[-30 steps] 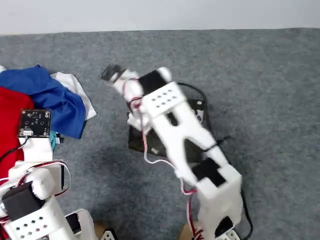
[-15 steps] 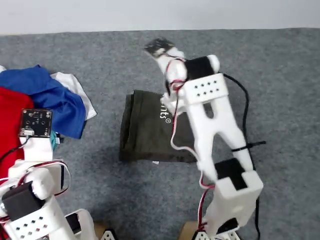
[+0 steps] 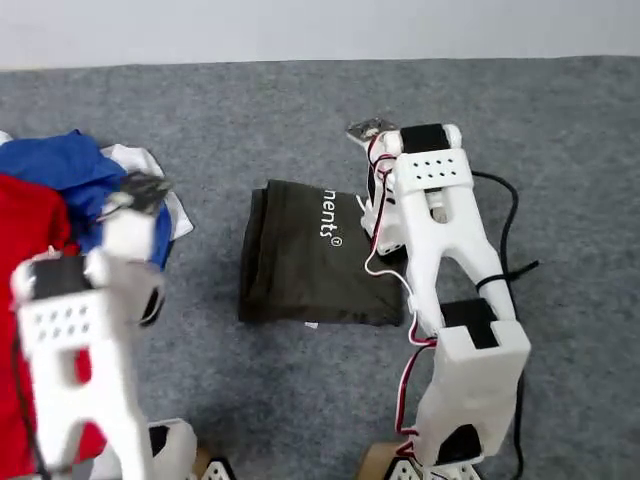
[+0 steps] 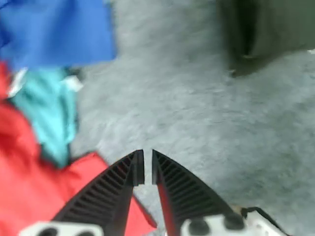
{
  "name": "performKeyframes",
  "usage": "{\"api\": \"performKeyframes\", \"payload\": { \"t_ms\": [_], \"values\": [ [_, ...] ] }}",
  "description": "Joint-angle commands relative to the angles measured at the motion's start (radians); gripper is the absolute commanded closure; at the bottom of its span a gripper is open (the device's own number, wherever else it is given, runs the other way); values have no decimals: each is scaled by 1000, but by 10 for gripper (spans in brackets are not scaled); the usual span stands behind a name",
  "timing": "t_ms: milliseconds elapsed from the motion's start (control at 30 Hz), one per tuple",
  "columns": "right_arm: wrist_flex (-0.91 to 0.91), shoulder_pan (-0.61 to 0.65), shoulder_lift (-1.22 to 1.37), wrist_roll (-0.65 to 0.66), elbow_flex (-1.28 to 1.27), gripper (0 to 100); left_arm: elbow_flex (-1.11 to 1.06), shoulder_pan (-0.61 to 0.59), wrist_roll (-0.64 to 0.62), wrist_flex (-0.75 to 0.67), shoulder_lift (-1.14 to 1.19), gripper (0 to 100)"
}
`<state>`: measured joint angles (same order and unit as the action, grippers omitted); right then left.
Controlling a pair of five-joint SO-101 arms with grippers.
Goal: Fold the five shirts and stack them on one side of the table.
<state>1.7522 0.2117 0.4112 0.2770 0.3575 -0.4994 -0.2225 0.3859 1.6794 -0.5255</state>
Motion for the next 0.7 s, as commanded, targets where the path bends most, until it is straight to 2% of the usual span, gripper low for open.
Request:
{"api": "performKeyframes", "payload": {
  "t_ms": [0,300,467,667],
  "values": [
    [36,4,5,-12,8,967,104,129,-51,-28,157,952],
    [33,84,71,-8,9,968,245,336,-115,-127,489,949],
    [36,12,45,-14,9,989,320,354,-115,-189,641,949],
    [36,-130,-24,-9,9,988,449,367,-117,-190,741,949]
  ]
}}
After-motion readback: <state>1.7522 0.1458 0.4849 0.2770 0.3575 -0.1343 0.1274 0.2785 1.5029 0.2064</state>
